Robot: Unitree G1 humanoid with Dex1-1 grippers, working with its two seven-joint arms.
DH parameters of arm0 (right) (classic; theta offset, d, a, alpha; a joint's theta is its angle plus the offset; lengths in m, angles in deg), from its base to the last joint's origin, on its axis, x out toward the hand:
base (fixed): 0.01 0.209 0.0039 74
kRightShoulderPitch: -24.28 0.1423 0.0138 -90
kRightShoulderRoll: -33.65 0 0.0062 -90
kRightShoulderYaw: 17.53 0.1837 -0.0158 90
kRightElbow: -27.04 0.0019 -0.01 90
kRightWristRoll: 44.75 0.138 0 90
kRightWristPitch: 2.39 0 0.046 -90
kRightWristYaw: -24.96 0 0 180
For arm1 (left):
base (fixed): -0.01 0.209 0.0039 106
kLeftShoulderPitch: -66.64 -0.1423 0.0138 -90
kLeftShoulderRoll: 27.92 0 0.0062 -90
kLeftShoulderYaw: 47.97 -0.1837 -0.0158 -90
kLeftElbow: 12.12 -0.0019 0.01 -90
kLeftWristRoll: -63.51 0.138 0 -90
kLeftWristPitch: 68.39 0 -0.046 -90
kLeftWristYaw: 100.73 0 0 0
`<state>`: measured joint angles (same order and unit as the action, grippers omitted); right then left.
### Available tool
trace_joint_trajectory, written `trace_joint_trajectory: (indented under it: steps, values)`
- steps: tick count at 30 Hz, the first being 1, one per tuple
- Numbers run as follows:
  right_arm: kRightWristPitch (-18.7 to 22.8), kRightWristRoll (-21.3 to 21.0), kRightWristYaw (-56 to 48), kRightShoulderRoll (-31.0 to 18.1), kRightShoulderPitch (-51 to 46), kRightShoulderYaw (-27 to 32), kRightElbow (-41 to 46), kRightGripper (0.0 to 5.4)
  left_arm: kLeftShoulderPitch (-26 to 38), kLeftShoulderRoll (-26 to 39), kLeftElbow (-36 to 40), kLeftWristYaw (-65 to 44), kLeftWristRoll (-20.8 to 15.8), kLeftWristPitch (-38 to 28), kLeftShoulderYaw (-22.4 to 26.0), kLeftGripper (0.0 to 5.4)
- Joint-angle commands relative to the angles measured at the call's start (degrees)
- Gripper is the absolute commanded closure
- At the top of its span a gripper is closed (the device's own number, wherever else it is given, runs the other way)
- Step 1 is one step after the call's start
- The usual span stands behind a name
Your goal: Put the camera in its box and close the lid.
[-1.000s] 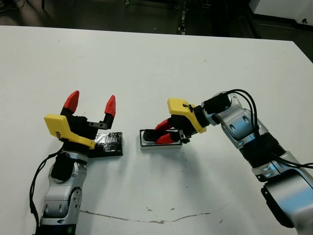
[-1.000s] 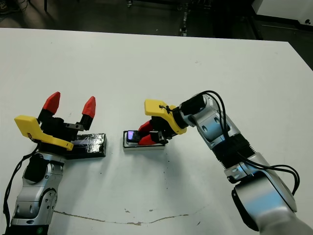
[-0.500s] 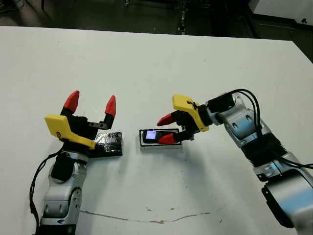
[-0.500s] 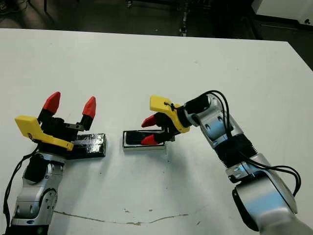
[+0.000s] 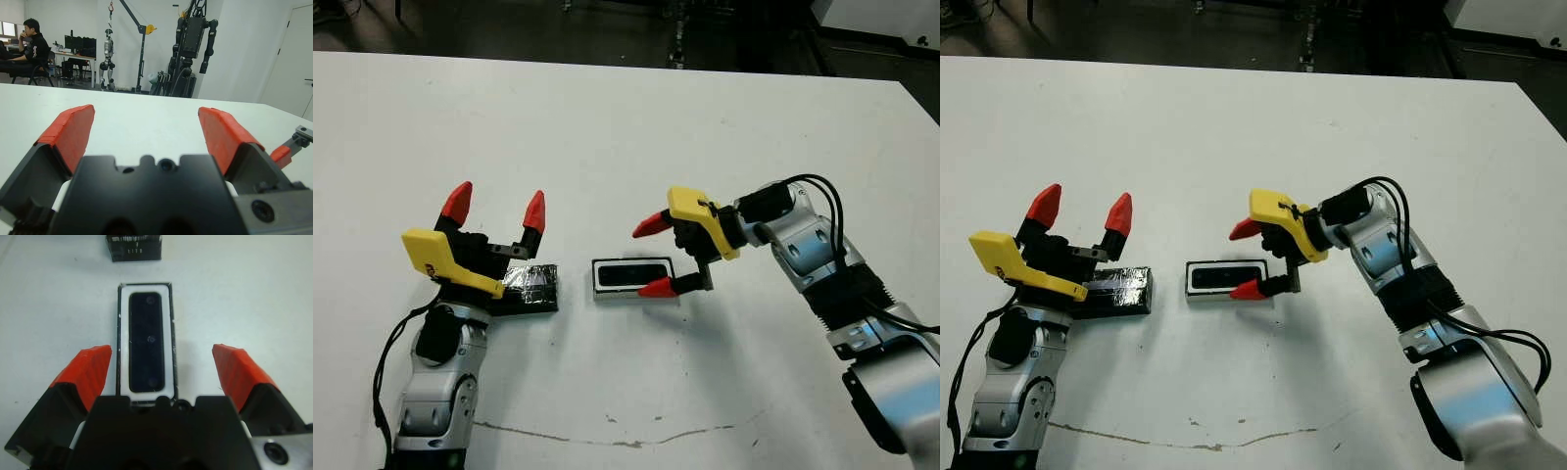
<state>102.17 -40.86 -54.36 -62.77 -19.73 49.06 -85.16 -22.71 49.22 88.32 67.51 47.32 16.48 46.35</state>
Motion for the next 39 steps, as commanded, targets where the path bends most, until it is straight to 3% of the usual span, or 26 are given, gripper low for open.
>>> trace_joint_trajectory:
  steps: [1,7,14,19,28,34,39]
  values:
    - [2.96,2.20,-2.42,-2.03,2.60,2.35,1.11,0.06,-0.31,0.22,-0.43,-0.10,0.37,0.17,0.11,0.00]
    - [2.39,6.49,-2.98,-2.94,3.44,7.27,3.47,0.06,-0.19,0.20,-0.55,0.09,0.70,0.01,0.05,0.00]
    - [8.11,12.10,6.10,-1.37,-1.04,14.46,10.81,0.06,-0.06,0.12,-0.42,-0.10,0.19,0.30,0.10,0.00]
    - [11.44,15.81,19.38,1.40,-9.55,20.70,19.25,0.72,-0.04,0.64,0.16,-0.08,0.22,0.71,0.39,0.00]
    - [4.86,17.79,38.11,6.39,-28.96,30.38,31.16,2.19,0.39,9.52,6.89,-3.16,0.40,3.34,4.59,0.00]
    - [1.58,19.53,45.98,9.29,-40.36,34.32,39.01,3.12,1.66,19.61,12.09,-11.29,-7.06,10.88,8.90,0.00]
    - [2.98,21.01,51.38,10.09,-46.27,36.05,43.57,3.97,4.89,30.97,11.72,-20.61,-13.91,19.33,12.73,0.00]
